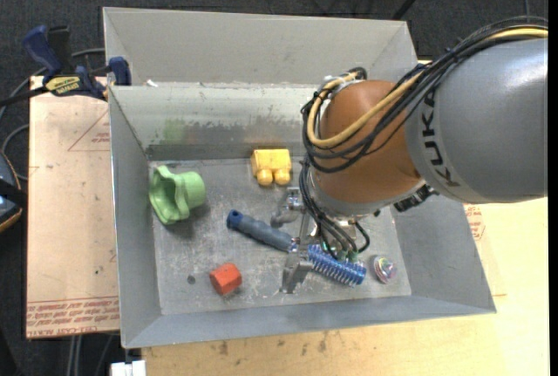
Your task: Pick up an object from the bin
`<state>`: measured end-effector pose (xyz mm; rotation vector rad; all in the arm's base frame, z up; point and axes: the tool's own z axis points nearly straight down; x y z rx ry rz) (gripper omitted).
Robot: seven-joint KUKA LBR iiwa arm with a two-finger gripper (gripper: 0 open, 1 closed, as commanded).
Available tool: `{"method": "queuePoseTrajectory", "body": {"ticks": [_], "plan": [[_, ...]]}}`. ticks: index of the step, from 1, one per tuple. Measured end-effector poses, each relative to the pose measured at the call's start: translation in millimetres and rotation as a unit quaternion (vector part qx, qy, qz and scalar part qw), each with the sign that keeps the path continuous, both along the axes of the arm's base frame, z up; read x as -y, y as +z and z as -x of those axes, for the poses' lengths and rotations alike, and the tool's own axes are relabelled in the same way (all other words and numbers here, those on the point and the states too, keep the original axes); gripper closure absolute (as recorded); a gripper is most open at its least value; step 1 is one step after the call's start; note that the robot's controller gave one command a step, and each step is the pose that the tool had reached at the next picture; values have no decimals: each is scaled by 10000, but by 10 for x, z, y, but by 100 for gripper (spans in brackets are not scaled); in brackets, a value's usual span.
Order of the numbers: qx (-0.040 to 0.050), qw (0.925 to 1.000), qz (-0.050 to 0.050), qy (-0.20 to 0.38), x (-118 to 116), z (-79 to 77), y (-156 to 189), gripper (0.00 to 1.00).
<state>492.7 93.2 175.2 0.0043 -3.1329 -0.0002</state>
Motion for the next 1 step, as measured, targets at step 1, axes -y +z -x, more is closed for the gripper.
{"method": "queuePoseTrajectory", "body": {"ticks": [1], "plan": [[42,9969,4,-789,591,-52,-948,0]]}}
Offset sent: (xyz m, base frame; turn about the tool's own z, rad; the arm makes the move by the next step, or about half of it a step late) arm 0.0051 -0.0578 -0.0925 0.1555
